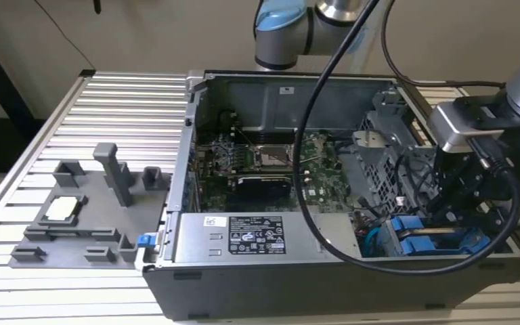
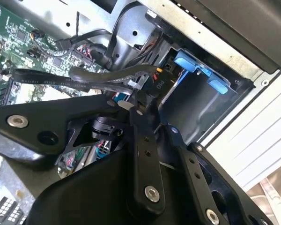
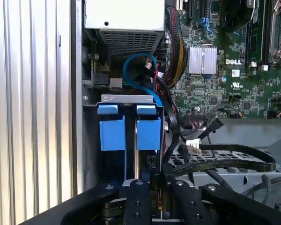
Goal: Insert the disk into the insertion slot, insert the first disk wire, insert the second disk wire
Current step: 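Insert the second disk wire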
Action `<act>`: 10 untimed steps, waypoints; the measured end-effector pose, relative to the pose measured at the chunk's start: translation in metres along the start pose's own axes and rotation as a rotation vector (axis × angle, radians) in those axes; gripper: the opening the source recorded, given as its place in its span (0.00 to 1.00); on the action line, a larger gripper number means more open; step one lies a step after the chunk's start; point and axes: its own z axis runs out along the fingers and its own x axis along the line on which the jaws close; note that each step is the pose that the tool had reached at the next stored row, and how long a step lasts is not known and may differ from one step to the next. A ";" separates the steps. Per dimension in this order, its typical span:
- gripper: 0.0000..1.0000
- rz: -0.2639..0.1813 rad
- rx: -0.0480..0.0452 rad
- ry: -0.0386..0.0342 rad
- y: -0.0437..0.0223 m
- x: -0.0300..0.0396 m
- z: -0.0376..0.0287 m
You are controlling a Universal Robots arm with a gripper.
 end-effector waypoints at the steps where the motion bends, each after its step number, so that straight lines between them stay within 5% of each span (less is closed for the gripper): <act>1: 0.24 0.000 0.0000 0.0002 0.0000 -0.0002 -0.0030; 10: 0.24 0.002 -0.0002 0.0002 -0.0002 -0.0028 -0.0384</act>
